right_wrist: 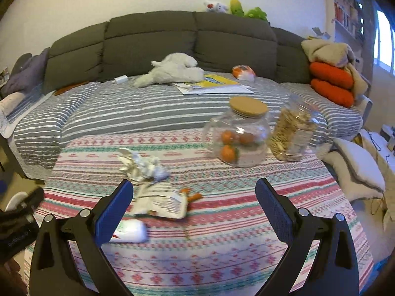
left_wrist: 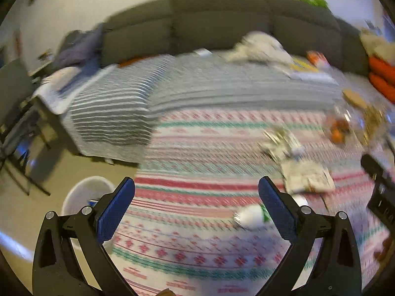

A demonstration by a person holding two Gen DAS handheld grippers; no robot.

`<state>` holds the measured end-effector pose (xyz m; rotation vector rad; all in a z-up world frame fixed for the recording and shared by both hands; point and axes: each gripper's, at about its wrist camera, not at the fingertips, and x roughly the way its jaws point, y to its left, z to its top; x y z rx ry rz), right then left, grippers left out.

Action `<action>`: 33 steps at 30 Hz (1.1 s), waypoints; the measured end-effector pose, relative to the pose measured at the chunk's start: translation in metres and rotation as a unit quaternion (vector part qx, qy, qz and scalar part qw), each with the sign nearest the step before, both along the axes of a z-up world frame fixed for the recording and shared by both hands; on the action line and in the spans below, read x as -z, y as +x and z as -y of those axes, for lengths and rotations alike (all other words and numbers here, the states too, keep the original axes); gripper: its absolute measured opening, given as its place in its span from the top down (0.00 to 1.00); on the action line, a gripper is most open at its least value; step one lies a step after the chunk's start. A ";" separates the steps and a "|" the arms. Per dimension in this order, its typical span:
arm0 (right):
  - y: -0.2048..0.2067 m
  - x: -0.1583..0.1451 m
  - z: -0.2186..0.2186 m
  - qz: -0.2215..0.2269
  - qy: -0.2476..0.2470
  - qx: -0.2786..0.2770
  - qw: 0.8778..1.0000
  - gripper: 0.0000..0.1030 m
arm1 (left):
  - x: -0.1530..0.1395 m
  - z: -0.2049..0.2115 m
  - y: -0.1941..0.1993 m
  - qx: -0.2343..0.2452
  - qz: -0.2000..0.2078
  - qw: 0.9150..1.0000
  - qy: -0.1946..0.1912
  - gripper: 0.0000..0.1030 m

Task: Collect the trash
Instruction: 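Move both tools back over the table toward the white bottle and wrappers, then grasp the white bottle with the left tool and lift it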

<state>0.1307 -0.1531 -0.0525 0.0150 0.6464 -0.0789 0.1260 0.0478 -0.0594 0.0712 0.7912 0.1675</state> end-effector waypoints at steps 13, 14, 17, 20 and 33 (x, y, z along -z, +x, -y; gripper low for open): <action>0.019 0.020 0.081 -0.068 0.043 0.030 0.996 0.06 | 0.064 0.083 0.040 0.272 -0.163 0.943 0.100 0.07; 0.022 0.022 0.083 -0.073 0.048 0.020 0.996 0.07 | 0.068 0.087 0.043 0.285 -0.172 0.938 0.100 0.07; 0.031 0.029 0.081 -0.089 0.054 -0.020 0.994 0.07 | 0.084 0.103 0.051 0.326 -0.208 0.916 0.107 0.07; 0.040 0.039 0.077 -0.107 0.059 -0.050 0.991 0.07 | 0.096 0.106 0.055 0.341 -0.226 0.903 0.129 0.22; 0.069 0.051 0.020 -0.103 0.052 -0.139 0.983 0.07 | 0.073 0.036 0.035 0.270 -0.184 0.944 -0.044 0.62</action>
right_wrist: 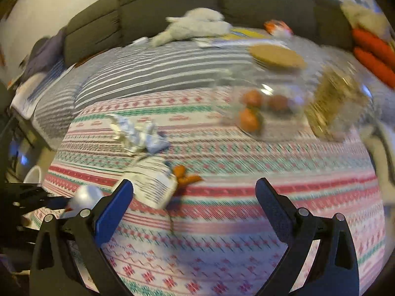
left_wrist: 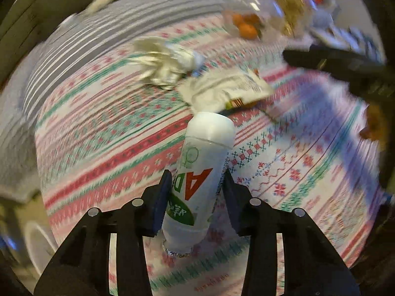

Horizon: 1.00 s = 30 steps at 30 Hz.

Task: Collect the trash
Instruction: 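Grasp the white bottle with the left tool and lift it, then hold the white bottle in the left tool while the right tool grasps the crumpled foil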

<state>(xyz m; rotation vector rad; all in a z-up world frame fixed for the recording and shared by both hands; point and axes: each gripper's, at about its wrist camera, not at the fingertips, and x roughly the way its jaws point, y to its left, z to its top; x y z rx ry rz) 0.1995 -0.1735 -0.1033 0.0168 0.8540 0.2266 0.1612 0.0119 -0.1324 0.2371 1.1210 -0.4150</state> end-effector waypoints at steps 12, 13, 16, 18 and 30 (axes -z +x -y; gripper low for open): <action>0.076 0.017 -0.103 -0.017 -0.085 -0.081 0.993 0.07 | -0.042 -0.077 -0.039 -0.145 0.059 0.981 -0.115 0.62; 0.084 0.022 -0.108 -0.027 -0.089 -0.077 0.993 0.07 | -0.044 -0.080 -0.038 -0.148 0.060 0.980 -0.115 0.62; 0.101 0.031 -0.114 -0.045 -0.087 -0.062 0.993 0.22 | -0.047 -0.090 -0.033 -0.163 0.064 0.976 -0.128 0.62; 0.110 0.037 -0.109 -0.069 -0.068 -0.040 0.994 0.59 | -0.047 -0.097 -0.031 -0.172 0.067 0.974 -0.132 0.62; 0.053 -0.007 -0.074 0.005 -0.026 0.029 0.999 0.89 | -0.068 -0.106 -0.041 -0.215 0.115 0.958 -0.152 0.62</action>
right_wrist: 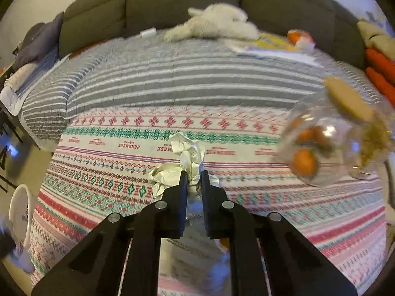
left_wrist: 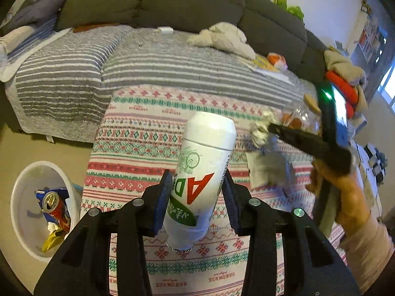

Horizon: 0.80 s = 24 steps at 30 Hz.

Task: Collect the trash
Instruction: 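Hold the white bottle in the left tool while the right tool grasps the crumpled foil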

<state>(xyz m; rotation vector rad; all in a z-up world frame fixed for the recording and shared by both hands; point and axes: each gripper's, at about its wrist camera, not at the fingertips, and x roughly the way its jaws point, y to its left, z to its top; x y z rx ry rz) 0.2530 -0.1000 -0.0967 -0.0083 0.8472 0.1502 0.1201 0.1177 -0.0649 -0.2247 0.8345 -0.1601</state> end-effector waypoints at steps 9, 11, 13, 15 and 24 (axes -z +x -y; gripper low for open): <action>-0.070 -0.050 0.024 0.087 0.006 0.033 0.996 0.89 | -0.018 0.015 -0.012 -0.002 0.039 0.999 -0.010 0.63; -0.085 -0.057 0.029 0.100 0.017 0.042 0.994 0.89 | -0.022 0.018 -0.015 -0.002 0.049 0.999 -0.012 0.63; -0.096 -0.060 0.030 0.109 0.023 0.045 0.993 0.89 | -0.023 0.021 -0.018 -0.001 0.056 0.998 -0.009 0.63; -0.108 -0.061 0.028 0.116 0.028 0.045 0.992 0.89 | -0.024 0.024 -0.021 0.000 0.060 0.998 -0.007 0.63; -0.134 -0.058 0.006 0.133 0.035 0.023 0.990 0.89 | -0.025 0.021 -0.030 -0.014 0.070 0.997 0.003 0.63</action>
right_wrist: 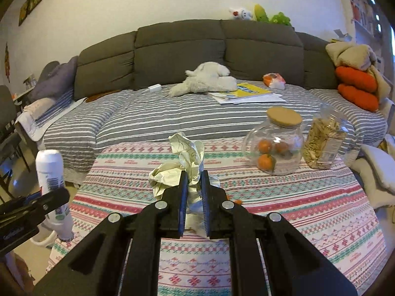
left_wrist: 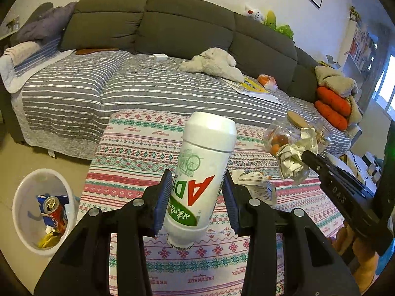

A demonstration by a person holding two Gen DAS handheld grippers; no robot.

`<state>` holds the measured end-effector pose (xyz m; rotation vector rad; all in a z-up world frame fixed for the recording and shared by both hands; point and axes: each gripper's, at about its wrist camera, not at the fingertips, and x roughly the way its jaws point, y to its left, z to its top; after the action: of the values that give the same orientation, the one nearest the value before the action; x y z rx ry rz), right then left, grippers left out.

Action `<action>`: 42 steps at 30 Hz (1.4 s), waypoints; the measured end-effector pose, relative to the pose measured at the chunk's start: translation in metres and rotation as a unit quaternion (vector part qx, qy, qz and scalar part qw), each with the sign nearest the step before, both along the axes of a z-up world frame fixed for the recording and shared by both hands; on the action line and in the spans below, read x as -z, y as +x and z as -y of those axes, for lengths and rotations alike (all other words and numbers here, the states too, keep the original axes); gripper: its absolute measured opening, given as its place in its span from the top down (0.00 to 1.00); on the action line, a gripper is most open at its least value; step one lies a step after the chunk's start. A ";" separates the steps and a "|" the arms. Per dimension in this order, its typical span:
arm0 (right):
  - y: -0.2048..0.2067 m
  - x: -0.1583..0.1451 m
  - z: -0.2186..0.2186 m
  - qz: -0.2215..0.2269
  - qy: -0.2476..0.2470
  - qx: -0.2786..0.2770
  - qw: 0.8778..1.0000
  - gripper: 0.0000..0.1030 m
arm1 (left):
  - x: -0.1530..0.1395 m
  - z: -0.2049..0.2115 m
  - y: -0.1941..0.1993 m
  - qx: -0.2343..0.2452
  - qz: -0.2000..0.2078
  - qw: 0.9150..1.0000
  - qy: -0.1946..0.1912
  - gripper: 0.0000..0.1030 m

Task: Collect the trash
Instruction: 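Hold the white bottle in the left tool while the right tool grasps the crumpled foil, then carry the white bottle and foil over the wastebasket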

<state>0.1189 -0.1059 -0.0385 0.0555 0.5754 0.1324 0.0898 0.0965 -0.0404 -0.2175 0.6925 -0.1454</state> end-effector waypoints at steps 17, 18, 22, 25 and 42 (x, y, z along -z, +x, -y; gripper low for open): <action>-0.020 -0.020 -0.066 0.026 0.016 -0.071 0.997 0.89 | -0.009 -0.045 -0.015 -0.046 0.004 0.999 0.000 0.63; -0.021 -0.020 -0.072 0.026 0.016 -0.078 0.996 0.89 | -0.009 -0.048 -0.017 -0.050 0.004 0.999 0.002 0.63; -0.025 -0.020 -0.091 0.029 0.018 -0.094 0.995 0.89 | -0.012 -0.065 -0.024 -0.064 0.006 0.998 0.007 0.63; -0.028 -0.021 -0.105 0.029 0.023 -0.107 0.994 0.89 | -0.013 -0.080 -0.028 -0.077 0.002 0.997 0.010 0.63; -0.043 -0.011 -0.190 0.015 0.038 -0.196 0.980 0.89 | 0.004 -0.214 -0.044 -0.205 -0.083 0.975 -0.006 0.64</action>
<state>0.0764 0.0841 -0.0277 0.0142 0.5460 0.5381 0.0458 0.3106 -0.0448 -0.3832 0.7985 0.2659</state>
